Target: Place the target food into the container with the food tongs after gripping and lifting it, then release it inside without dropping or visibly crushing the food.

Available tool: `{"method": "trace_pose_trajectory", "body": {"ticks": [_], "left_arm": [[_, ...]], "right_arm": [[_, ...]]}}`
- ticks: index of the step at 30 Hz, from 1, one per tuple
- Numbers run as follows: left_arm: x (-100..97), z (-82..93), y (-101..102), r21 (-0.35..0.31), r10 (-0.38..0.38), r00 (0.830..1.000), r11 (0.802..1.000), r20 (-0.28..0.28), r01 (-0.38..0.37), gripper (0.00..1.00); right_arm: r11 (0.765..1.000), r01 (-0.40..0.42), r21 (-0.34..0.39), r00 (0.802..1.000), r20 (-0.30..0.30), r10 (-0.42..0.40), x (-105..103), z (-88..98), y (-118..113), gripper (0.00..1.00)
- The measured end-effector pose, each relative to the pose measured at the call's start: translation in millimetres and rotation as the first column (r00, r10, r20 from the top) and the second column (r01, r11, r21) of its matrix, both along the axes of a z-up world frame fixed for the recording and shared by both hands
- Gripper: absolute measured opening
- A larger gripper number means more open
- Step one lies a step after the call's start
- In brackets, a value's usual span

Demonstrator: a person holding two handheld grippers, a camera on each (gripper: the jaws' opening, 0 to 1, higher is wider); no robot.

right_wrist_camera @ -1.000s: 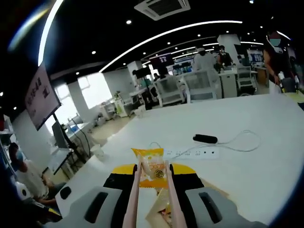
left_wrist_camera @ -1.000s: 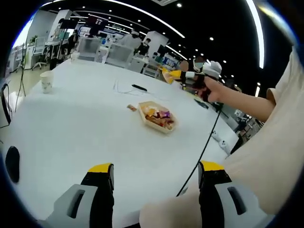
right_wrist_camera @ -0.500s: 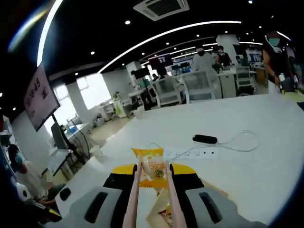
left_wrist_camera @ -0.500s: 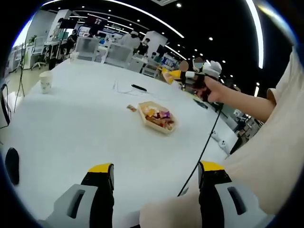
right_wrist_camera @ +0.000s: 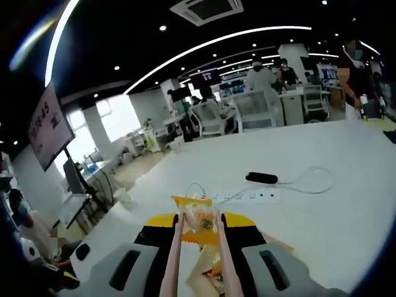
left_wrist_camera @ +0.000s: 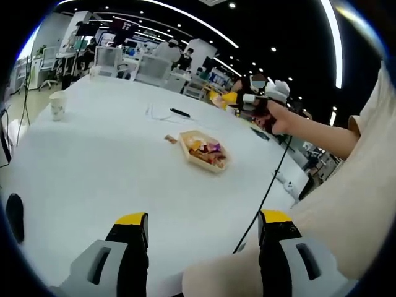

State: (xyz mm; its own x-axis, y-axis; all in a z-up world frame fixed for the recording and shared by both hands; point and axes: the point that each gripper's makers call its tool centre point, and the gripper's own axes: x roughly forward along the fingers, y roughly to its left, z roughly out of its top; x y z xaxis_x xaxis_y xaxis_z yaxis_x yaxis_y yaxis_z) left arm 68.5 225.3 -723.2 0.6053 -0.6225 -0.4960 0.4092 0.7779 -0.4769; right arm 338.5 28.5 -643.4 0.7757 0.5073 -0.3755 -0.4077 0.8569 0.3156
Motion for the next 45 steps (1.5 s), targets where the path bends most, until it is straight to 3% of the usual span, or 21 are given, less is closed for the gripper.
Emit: {"method": "trace_pose_trajectory", "body": {"ticks": [23,45], "left_arm": [[-1.2,-1.4,1,0.001,-0.013,1.000,1.000,-0.004,0.013,0.71],[-1.7,-3.1,4,-0.002,0.004,1.000,1.000,-0.008,-0.004,0.71]], "right_arm": [[1.000,0.025,-0.005,1.000,-0.012,-0.025,-1,-5.9,-7,0.27],[1.000,-0.013,-0.011,0.999,-0.032,0.013,-4,-11.6,12,0.27]]}}
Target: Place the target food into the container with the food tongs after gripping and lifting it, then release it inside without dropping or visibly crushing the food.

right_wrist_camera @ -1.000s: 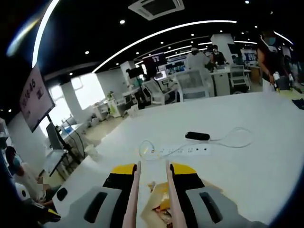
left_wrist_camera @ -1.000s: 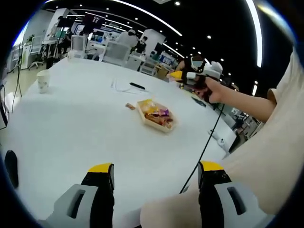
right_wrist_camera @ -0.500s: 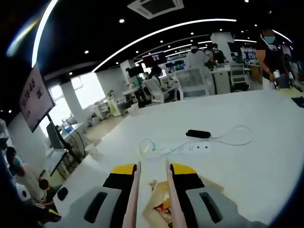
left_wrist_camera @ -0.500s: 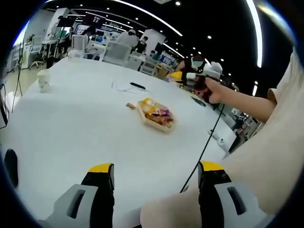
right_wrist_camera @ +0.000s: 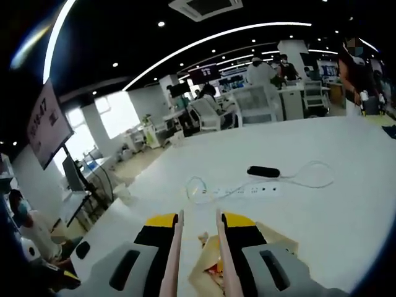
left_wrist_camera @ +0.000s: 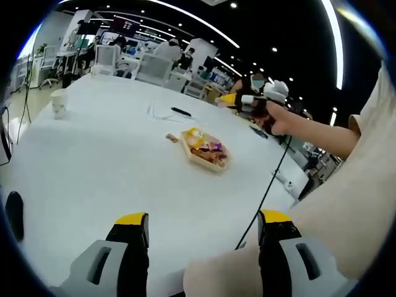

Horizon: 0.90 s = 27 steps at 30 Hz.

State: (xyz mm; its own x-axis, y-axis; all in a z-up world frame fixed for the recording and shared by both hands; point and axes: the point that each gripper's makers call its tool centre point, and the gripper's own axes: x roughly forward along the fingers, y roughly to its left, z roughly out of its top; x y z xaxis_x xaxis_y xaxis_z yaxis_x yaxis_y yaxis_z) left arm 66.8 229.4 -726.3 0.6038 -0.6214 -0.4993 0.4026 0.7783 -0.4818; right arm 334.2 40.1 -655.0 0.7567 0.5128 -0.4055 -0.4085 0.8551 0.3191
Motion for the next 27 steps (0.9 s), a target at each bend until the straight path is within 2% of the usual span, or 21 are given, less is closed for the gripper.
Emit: {"method": "trace_pose_trajectory", "body": {"ticks": [16,27], "left_arm": [[3.9,-1.5,3,-0.003,0.007,1.000,1.000,-0.006,-0.007,0.71],[4.3,-4.6,5,-0.011,0.017,1.000,1.000,-0.012,-0.017,0.71]], "right_arm": [[0.998,-0.044,-0.039,0.999,-0.024,0.043,5,-9.7,11,0.27],[0.991,-0.098,-0.092,0.995,-0.045,0.094,3,-21.9,25,0.27]]}}
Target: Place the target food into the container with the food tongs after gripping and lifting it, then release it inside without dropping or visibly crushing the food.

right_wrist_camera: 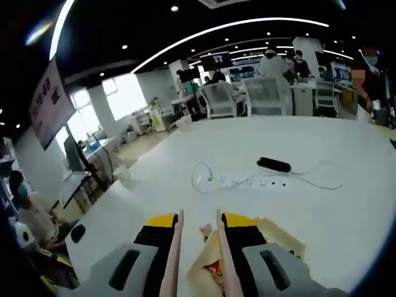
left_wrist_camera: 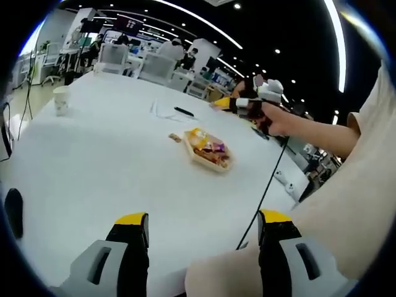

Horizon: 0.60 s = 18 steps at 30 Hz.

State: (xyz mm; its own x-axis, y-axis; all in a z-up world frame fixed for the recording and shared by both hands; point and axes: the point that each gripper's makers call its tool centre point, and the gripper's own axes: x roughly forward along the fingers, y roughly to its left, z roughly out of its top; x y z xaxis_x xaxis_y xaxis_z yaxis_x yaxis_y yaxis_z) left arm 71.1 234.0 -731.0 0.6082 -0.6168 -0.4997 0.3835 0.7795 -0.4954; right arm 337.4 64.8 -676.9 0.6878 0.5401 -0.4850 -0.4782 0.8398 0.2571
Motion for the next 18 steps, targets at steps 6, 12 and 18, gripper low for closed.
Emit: {"method": "trace_pose_trajectory", "body": {"ticks": [6,12,18], "left_arm": [[-1.1,-7.0,-14,-0.018,-0.050,0.999,0.999,-0.021,0.049,0.71],[14.1,-0.1,-20,-0.011,-0.087,0.996,0.996,0.011,0.087,0.70],[21.2,3.7,-21,-0.003,-0.104,0.994,0.995,0.030,0.104,0.70]], "right_arm": [[1.000,-0.012,-0.008,1.000,-0.006,0.012,-1,-5.2,5,0.28],[0.999,-0.041,-0.029,0.999,-0.012,0.041,3,-10.7,6,0.28],[0.997,-0.061,-0.042,0.998,-0.010,0.061,7,-12.0,8,0.28]]}}
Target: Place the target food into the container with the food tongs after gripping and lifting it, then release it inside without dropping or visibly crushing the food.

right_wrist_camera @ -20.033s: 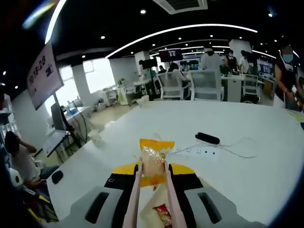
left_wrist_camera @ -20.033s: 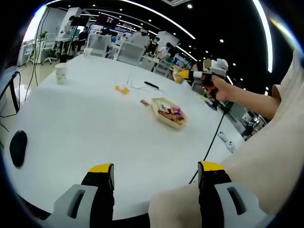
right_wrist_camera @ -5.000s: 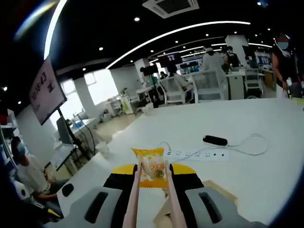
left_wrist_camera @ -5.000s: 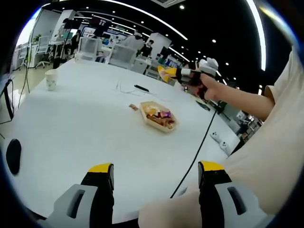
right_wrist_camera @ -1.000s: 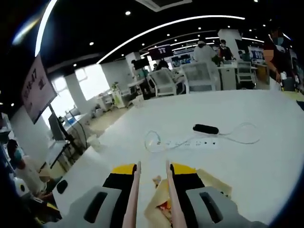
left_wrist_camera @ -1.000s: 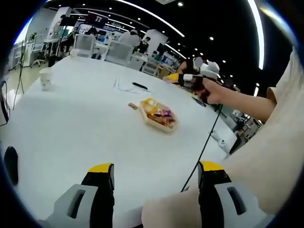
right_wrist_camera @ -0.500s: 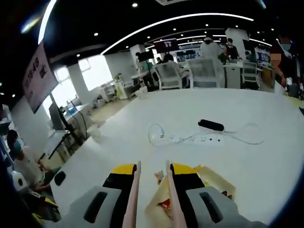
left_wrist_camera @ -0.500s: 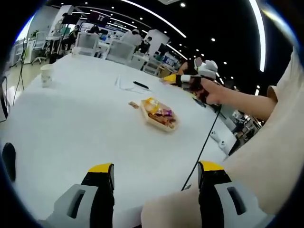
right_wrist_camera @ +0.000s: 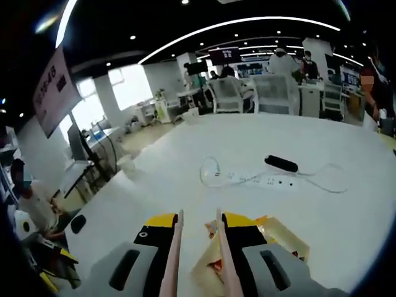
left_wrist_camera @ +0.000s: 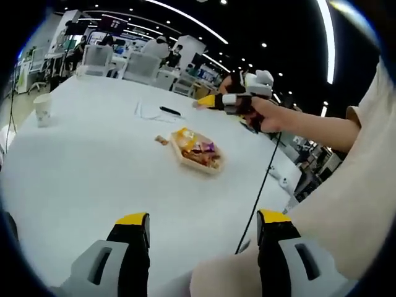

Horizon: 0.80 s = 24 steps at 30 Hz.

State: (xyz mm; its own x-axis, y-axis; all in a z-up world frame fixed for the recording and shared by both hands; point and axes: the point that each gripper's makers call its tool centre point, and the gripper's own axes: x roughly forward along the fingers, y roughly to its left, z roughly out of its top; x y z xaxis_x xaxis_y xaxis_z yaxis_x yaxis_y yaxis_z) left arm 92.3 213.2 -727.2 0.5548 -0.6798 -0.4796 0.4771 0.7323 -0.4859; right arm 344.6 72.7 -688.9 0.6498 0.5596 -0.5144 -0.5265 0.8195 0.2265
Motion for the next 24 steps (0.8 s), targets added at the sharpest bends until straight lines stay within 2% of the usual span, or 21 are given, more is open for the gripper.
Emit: {"method": "trace_pose_trajectory", "body": {"ticks": [7,16,24], "left_arm": [[-0.8,-0.3,-5,-0.027,-0.005,1.000,1.000,-0.003,0.005,0.75],[2.0,-1.0,-13,-0.034,-0.030,1.000,0.999,-0.010,0.029,0.74],[2.7,-3.8,-4,-0.035,-0.009,1.000,0.999,-0.016,0.008,0.76]], "right_arm": [[1.000,-0.013,-0.006,1.000,-0.002,0.013,3,0.5,4,0.28],[0.998,-0.049,-0.036,0.999,-0.016,0.048,6,-3.2,12,0.28],[0.993,-0.096,-0.073,0.995,-0.015,0.095,9,-10.6,20,0.28]]}}
